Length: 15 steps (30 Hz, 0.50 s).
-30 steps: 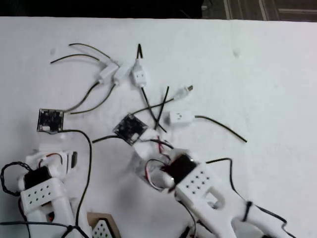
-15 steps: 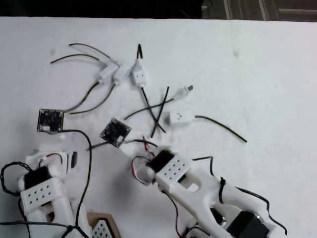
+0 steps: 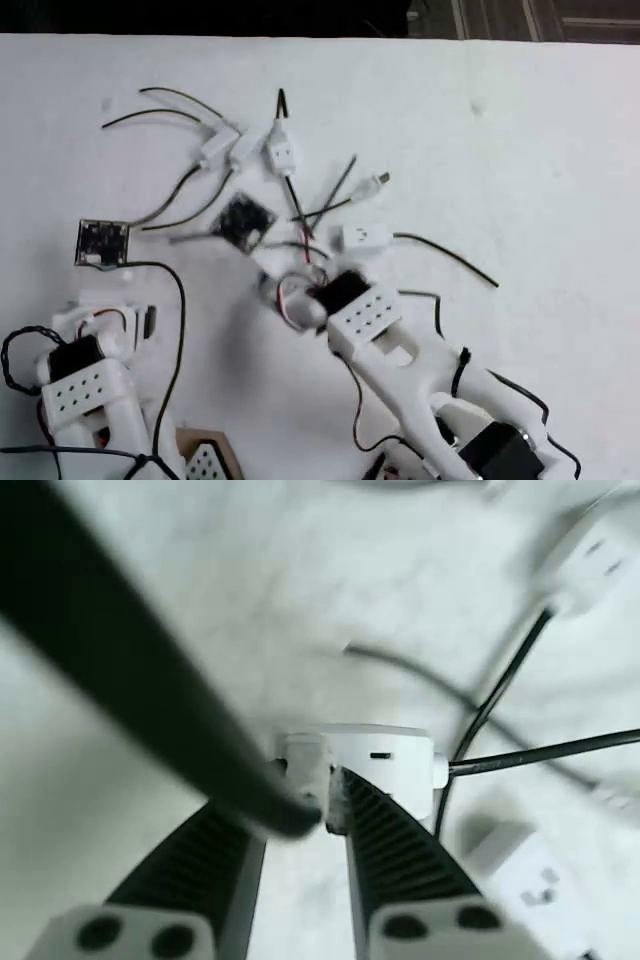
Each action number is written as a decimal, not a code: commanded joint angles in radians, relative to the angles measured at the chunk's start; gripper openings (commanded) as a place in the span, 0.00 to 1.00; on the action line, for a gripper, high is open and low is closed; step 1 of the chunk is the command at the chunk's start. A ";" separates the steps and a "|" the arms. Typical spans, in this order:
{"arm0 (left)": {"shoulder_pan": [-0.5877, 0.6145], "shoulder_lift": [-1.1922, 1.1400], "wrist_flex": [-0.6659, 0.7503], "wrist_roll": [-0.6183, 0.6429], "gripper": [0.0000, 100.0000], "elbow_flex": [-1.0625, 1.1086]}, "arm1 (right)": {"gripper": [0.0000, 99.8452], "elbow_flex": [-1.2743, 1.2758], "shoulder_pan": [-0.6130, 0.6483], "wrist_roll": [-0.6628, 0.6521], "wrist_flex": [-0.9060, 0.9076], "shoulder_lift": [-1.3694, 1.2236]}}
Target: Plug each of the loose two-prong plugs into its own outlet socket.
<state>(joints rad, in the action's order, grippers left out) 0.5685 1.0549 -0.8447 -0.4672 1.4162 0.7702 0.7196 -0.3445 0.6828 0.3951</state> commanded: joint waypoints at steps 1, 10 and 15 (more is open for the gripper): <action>0.004 0.019 0.015 0.000 0.26 -0.005 | 0.02 -0.193 -0.005 -0.025 0.039 0.001; 0.004 0.019 0.015 0.000 0.26 -0.005 | 0.02 -0.546 -0.018 -0.054 0.039 -0.332; 0.004 0.019 0.015 0.000 0.26 -0.005 | 0.03 -0.738 -0.061 -0.044 -0.002 -0.591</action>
<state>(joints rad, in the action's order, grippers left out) 0.5685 1.0549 -0.8447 -0.4672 1.4162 0.1672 0.6920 -0.3890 0.7119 -0.1020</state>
